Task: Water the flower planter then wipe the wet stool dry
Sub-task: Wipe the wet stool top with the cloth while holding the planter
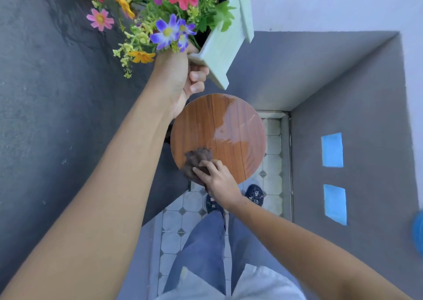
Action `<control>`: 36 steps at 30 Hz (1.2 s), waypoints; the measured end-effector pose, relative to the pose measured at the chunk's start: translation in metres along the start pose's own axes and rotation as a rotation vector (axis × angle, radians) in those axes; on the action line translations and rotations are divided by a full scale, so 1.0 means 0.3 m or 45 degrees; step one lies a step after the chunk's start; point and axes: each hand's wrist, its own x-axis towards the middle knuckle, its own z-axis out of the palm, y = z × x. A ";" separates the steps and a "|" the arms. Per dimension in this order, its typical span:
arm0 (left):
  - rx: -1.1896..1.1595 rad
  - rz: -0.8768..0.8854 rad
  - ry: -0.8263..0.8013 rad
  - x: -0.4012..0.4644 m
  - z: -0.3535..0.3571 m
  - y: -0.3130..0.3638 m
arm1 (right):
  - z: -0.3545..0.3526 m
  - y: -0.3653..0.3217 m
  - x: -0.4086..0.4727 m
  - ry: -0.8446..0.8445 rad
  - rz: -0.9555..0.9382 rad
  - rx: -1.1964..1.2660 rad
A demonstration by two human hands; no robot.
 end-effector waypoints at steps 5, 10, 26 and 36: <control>-0.002 0.008 -0.005 -0.011 -0.005 -0.019 | -0.192 0.334 -0.065 0.274 0.445 -0.127; -0.033 0.001 -0.023 -0.021 0.014 -0.028 | -0.239 0.393 -0.050 0.360 0.515 -0.196; 0.030 -0.023 -0.056 -0.042 0.002 -0.023 | -0.079 0.138 -0.188 0.105 0.101 -0.010; -0.004 -0.020 -0.078 -0.040 -0.007 -0.023 | -0.380 0.344 -0.075 0.660 0.929 0.351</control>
